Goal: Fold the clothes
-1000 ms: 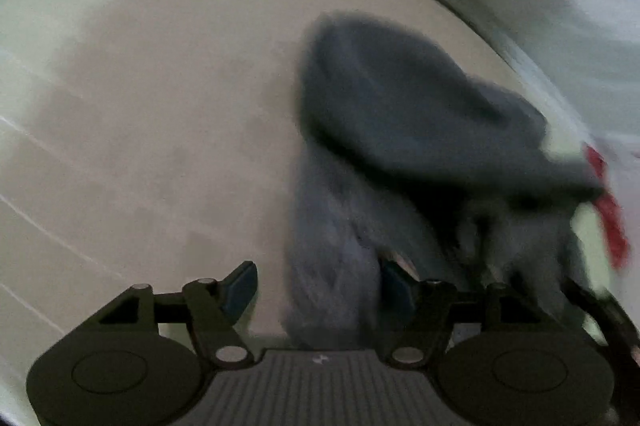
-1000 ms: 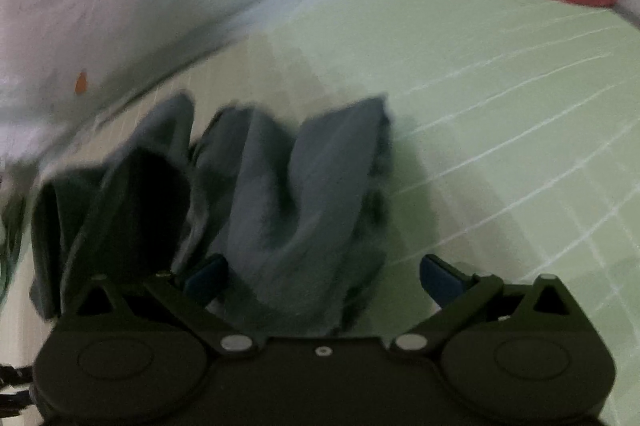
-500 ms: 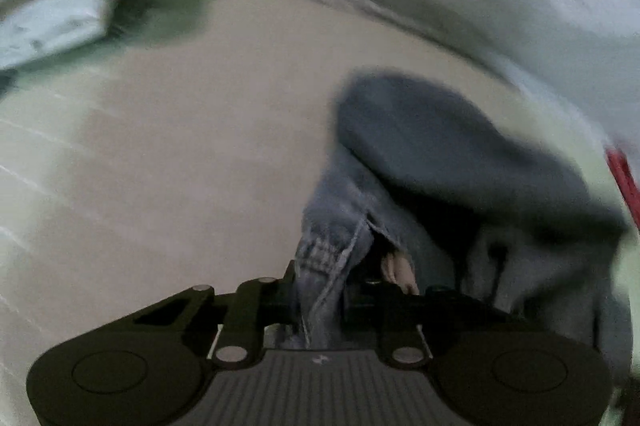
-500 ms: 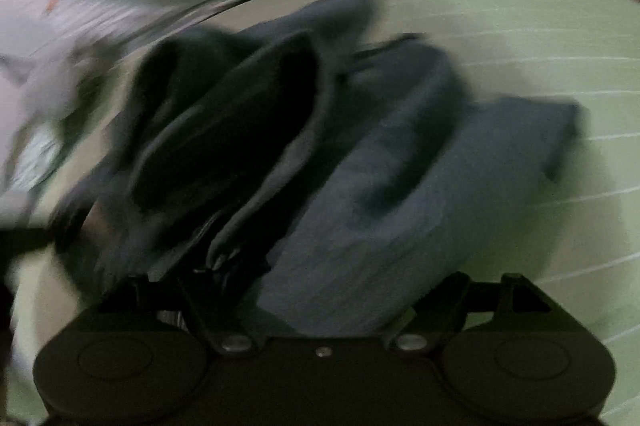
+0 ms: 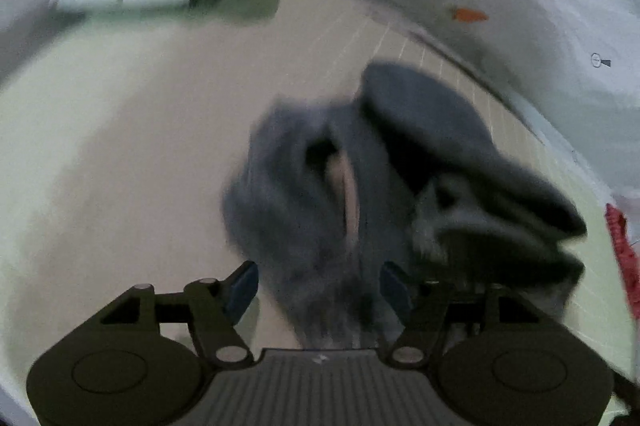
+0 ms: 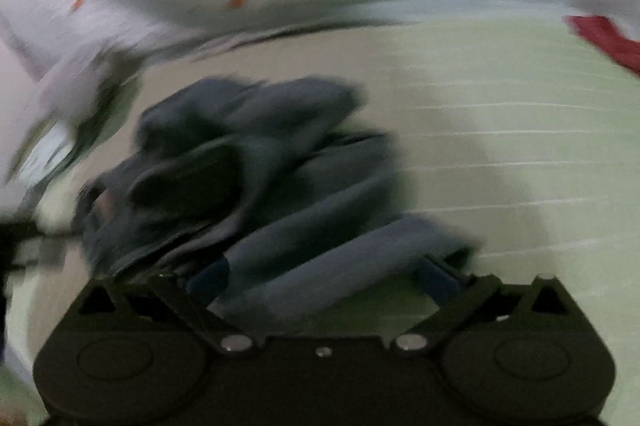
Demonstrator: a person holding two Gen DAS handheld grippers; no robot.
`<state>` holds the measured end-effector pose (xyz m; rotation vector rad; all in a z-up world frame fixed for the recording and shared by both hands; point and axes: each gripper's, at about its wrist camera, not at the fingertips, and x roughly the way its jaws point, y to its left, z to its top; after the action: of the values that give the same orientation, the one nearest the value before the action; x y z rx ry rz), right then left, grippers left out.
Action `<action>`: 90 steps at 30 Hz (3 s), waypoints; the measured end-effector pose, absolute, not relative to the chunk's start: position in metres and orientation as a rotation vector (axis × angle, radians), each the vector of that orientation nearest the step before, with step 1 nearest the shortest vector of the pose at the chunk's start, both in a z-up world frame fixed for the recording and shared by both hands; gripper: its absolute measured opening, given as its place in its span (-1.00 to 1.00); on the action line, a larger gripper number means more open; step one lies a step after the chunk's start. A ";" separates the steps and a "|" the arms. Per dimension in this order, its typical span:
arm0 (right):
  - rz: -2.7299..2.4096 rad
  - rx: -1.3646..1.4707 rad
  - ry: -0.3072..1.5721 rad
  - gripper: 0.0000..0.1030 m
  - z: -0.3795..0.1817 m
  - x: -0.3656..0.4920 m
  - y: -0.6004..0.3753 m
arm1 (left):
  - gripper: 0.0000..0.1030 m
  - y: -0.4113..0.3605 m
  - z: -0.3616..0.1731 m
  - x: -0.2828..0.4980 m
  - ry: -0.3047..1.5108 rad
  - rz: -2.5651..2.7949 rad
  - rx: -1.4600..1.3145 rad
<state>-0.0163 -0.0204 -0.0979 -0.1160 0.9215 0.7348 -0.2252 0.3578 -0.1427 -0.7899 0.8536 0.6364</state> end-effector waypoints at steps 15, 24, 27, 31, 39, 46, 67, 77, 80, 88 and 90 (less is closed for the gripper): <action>0.913 -0.224 0.852 1.00 -0.112 -0.002 0.042 | 0.62 0.288 -0.183 -0.180 0.989 0.483 -0.769; 1.070 -0.198 0.866 -0.90 -0.125 0.017 0.073 | -0.45 0.267 -0.181 -0.161 0.959 0.518 -0.691; 0.977 -0.181 0.815 -0.93 -0.116 0.031 0.044 | -0.76 0.271 -0.179 -0.160 0.953 0.523 -0.707; 0.852 -0.157 0.746 -0.93 -0.104 0.049 0.005 | -0.77 0.283 -0.174 -0.162 0.957 0.568 -0.685; 0.311 -0.162 0.581 -0.93 -0.075 0.083 -0.115 | -0.82 0.340 -0.159 -0.180 0.938 0.751 -0.537; 0.136 -0.079 0.688 -0.80 -0.093 0.086 -0.176 | -0.84 0.398 -0.131 -0.200 0.872 0.967 -0.500; 0.347 -0.296 0.762 0.76 -0.124 0.022 -0.078 | 0.47 0.349 -0.189 -0.305 0.708 0.823 -1.316; 0.378 -0.288 0.795 0.80 -0.125 0.009 -0.071 | 0.50 0.349 -0.224 -0.303 0.476 0.676 -1.638; 0.358 -0.271 0.810 0.81 -0.126 0.011 -0.075 | 0.50 0.351 -0.232 -0.308 0.398 0.679 -1.721; 0.313 -0.259 0.829 0.85 -0.129 0.014 -0.077 | -0.21 0.356 -0.227 -0.327 0.274 0.876 -1.729; 0.330 -0.282 0.815 0.85 -0.128 0.012 -0.073 | -0.35 0.364 -0.216 -0.324 0.302 0.907 -1.615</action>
<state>0.0119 -0.0731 -0.1276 -0.2821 0.8153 0.3297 -0.3240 0.3643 -0.2159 -1.6145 0.3018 0.9070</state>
